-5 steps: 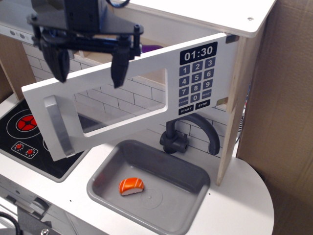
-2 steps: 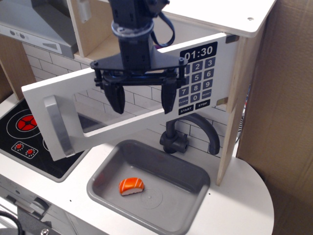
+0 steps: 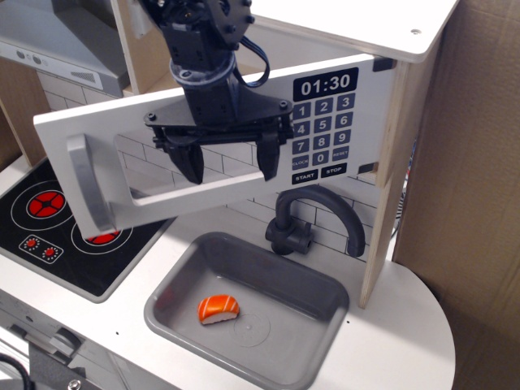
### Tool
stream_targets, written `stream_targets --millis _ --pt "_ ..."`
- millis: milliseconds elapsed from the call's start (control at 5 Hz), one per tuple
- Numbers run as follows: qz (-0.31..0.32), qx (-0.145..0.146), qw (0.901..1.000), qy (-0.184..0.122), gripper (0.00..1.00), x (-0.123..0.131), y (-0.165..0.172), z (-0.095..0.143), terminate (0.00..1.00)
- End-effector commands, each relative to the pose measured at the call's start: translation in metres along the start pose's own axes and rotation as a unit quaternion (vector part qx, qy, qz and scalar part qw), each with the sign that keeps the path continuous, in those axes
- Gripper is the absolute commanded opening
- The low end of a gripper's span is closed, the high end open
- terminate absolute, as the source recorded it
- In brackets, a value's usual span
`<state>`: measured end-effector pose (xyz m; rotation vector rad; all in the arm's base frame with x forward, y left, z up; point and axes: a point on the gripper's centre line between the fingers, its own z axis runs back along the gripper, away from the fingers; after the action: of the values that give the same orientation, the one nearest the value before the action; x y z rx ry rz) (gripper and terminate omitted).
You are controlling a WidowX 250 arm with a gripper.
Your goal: Close microwave
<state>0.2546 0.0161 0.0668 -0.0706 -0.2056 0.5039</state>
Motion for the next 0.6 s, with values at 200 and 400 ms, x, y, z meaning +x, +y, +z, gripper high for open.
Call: stream_targets --millis 200,400 --pt "-0.079 0.045 0.9956 -0.024 1.0 0.047 0.026 -0.019 0.0" --pt "-0.087 0.069 0.991 -0.075 1.0 0.066 0.032 -0.011 0.0"
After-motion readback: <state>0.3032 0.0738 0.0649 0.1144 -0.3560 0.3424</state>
